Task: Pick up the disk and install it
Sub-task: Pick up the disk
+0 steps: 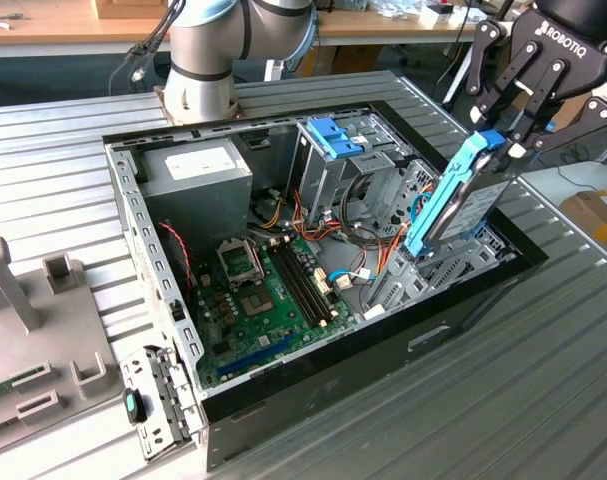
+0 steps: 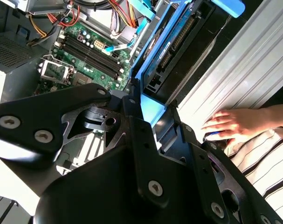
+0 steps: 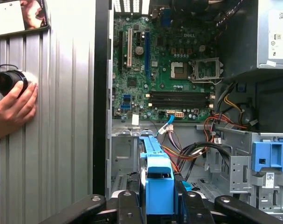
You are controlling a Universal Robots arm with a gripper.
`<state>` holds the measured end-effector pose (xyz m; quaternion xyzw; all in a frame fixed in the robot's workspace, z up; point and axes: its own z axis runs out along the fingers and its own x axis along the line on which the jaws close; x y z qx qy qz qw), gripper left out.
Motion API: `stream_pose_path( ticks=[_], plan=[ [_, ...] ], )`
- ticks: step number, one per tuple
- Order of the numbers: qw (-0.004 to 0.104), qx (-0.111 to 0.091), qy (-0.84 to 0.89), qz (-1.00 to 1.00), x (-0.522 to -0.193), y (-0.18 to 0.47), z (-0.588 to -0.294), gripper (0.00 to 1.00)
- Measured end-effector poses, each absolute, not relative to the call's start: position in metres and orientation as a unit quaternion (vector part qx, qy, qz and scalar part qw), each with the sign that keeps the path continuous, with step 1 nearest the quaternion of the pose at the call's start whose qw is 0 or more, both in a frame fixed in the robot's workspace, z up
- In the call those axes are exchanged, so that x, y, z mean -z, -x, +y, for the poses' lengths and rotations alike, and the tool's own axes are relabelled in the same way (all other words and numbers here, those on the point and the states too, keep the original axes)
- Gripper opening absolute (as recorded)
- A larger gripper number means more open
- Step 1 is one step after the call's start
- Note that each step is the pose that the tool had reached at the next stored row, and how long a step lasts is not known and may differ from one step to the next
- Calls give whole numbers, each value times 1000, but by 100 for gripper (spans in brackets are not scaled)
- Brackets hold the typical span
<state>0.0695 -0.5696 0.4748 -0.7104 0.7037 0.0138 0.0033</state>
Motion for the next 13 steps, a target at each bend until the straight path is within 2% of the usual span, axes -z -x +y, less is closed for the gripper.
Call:
stream_pose_path(
  ticks=[7, 13],
  plan=[
    [8, -18, 710, 704, -471, -69, -569, 36],
    [8, -18, 710, 704, -467, -71, -569, 36]
  ],
)
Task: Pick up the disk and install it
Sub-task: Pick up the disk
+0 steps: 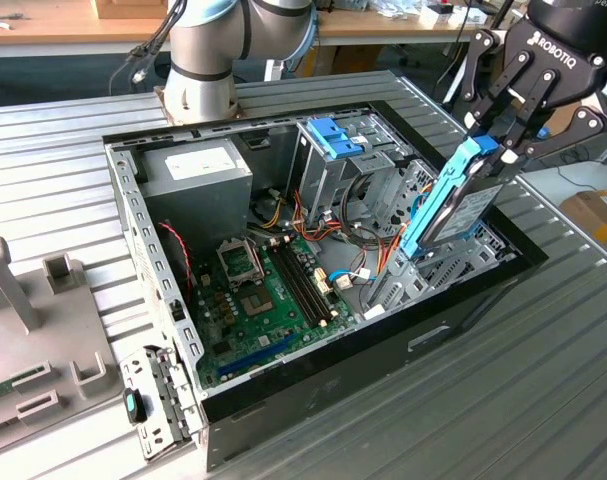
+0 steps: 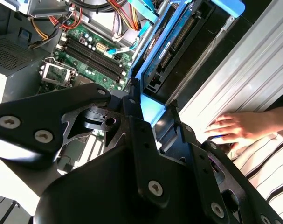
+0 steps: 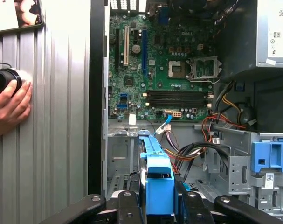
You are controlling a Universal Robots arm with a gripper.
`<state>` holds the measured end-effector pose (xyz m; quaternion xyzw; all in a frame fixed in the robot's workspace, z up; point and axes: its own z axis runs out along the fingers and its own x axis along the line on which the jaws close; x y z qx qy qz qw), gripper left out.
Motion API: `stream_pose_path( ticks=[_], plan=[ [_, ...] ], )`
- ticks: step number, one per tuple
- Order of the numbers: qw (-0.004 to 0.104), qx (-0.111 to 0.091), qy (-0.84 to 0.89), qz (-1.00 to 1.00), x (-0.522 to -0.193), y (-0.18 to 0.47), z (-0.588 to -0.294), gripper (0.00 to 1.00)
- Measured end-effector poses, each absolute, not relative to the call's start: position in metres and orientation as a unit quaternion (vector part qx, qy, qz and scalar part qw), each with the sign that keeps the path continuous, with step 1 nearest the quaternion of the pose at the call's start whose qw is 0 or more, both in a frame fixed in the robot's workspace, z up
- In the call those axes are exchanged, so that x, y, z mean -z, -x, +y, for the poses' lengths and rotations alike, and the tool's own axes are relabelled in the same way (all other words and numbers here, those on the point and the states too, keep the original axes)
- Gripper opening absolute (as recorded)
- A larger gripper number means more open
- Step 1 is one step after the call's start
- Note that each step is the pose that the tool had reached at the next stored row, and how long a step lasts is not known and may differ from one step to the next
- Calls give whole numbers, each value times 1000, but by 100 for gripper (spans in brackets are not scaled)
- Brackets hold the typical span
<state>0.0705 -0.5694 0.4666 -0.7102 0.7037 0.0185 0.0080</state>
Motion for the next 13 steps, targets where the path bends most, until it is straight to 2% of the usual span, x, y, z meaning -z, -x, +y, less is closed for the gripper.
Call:
stream_pose_path(
  ticks=[13],
  plan=[
    [8, -18, 710, 704, -458, -73, -572, 36]
  ],
)
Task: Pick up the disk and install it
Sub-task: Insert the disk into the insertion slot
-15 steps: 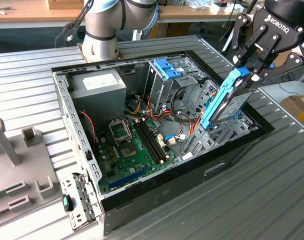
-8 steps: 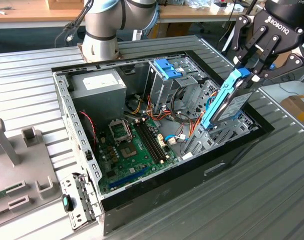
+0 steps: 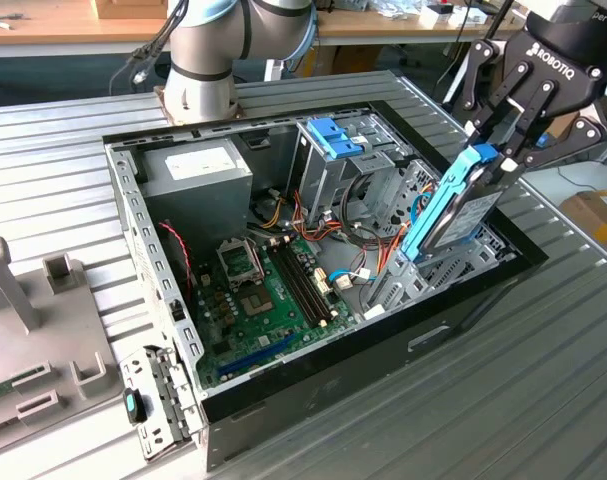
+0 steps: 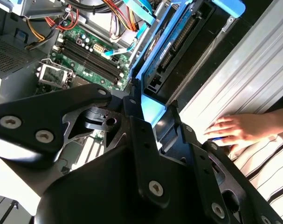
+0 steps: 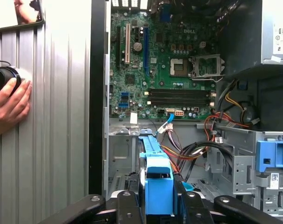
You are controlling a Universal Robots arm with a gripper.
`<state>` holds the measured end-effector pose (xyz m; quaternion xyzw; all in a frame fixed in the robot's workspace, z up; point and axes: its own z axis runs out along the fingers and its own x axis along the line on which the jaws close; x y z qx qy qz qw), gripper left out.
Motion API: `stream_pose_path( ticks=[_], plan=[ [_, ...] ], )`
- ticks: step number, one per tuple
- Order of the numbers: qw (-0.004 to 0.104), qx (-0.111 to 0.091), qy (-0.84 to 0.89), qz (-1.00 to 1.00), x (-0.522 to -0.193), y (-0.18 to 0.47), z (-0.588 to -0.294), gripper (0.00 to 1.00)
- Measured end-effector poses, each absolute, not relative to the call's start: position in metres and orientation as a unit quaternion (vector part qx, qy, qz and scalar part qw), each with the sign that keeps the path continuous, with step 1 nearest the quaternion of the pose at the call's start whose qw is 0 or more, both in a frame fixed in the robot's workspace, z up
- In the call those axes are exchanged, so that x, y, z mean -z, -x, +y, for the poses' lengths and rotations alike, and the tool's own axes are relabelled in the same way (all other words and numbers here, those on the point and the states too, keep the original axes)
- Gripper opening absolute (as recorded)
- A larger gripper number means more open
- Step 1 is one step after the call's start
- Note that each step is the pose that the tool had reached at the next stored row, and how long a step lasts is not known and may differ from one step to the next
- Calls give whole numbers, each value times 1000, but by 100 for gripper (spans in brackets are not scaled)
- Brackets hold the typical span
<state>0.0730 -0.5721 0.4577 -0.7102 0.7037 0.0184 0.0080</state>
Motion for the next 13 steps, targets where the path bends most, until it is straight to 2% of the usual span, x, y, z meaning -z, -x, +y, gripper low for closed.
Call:
stream_pose_path(
  ticks=[13],
  plan=[
    [8, -18, 710, 704, -433, -73, -574, 36]
  ],
)
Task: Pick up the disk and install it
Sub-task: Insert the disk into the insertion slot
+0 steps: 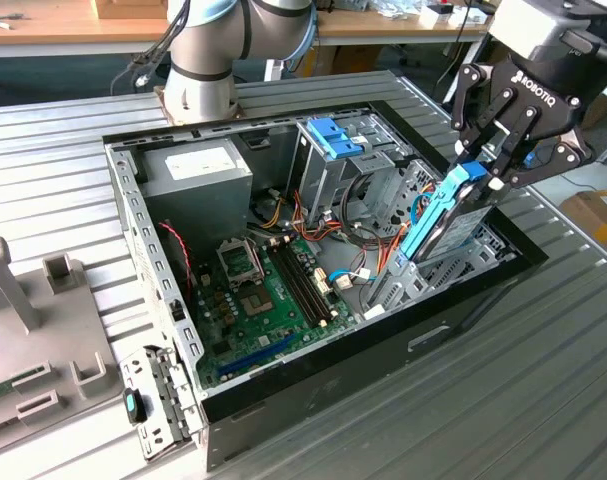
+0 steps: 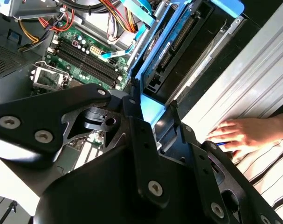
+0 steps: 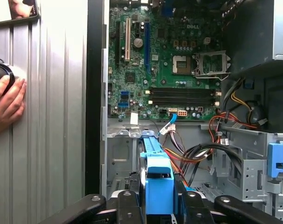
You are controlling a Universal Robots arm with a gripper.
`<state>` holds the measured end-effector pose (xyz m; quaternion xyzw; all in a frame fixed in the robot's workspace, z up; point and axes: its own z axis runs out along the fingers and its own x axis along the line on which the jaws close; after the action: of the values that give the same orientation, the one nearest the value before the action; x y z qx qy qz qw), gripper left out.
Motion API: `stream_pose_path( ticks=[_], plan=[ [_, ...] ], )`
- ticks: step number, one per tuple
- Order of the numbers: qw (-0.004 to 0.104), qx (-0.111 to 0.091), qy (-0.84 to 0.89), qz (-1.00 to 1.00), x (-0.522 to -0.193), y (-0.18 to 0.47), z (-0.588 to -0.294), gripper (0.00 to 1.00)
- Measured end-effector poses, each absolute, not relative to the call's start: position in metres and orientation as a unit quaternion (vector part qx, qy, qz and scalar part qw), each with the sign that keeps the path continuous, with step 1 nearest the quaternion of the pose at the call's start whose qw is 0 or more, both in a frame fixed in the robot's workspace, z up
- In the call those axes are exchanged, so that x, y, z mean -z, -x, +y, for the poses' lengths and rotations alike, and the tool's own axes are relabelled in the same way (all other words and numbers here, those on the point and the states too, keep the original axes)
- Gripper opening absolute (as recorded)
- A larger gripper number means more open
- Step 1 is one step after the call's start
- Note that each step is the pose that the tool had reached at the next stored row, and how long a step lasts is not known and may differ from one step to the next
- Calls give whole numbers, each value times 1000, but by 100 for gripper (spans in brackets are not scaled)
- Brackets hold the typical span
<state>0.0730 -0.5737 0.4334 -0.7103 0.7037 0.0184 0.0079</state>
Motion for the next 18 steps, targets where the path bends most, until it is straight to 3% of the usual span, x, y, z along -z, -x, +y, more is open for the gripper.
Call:
stream_pose_path(
  ticks=[18],
  plan=[
    [8, -19, 710, 704, -401, -73, -575, 36]
  ],
)
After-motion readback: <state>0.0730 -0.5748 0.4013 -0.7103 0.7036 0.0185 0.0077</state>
